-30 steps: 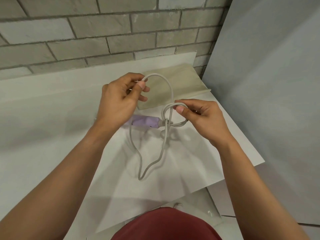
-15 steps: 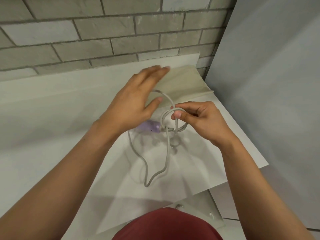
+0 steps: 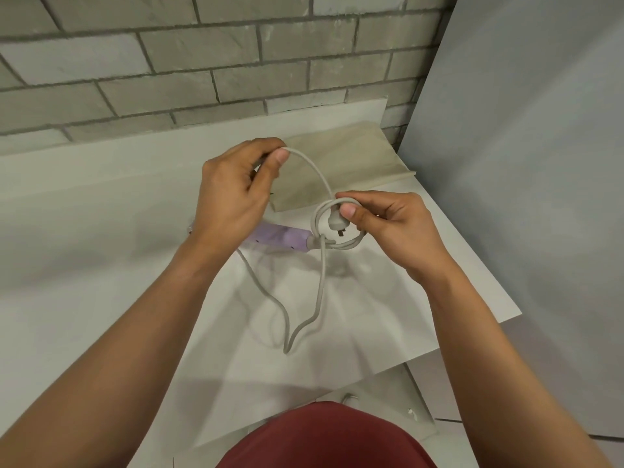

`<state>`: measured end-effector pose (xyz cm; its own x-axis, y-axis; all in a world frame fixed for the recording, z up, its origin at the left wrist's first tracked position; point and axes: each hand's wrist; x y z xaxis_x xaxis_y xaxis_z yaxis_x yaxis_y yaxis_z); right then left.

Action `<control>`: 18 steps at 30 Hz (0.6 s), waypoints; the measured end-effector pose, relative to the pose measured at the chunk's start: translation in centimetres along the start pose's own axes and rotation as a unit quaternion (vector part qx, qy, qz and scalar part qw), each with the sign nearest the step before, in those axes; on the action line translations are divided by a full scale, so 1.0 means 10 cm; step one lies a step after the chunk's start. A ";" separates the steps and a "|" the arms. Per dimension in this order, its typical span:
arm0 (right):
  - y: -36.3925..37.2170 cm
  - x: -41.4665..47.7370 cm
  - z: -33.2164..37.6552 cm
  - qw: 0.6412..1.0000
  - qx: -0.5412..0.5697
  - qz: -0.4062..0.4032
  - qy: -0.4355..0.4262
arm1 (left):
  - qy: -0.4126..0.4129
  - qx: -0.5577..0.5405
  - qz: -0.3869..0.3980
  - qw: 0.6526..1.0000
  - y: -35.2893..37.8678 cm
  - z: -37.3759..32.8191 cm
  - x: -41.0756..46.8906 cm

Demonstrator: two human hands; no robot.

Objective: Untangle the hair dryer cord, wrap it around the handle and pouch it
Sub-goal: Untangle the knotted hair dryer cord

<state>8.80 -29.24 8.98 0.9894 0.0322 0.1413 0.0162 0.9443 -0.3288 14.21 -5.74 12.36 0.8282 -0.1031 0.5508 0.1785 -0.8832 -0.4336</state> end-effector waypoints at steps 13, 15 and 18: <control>-0.03 0.04 -0.01 0.998 -0.052 -0.029 -0.011 | -0.152 -0.064 0.047 0.985 -0.43 0.50 -0.36; -0.04 0.03 -0.02 0.998 -0.053 -0.042 -0.009 | -0.183 -0.079 0.031 0.979 -0.54 0.64 -0.45; -0.07 0.04 -0.04 0.997 -0.058 -0.054 -0.003 | -0.217 -0.105 0.025 0.970 -0.66 0.82 -0.61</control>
<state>9.20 -29.99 8.90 0.9803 -0.0656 0.1863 0.1393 0.8984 -0.4166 12.34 4.52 5.97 0.9869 0.0149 0.1607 0.0589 -0.9604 -0.2724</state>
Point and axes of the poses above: each hand's wrist, its own x-axis towards the middle knuckle, its own y-axis out of the palm, z = x × y, and after that the axes turned 5 degrees about -x, right-handed
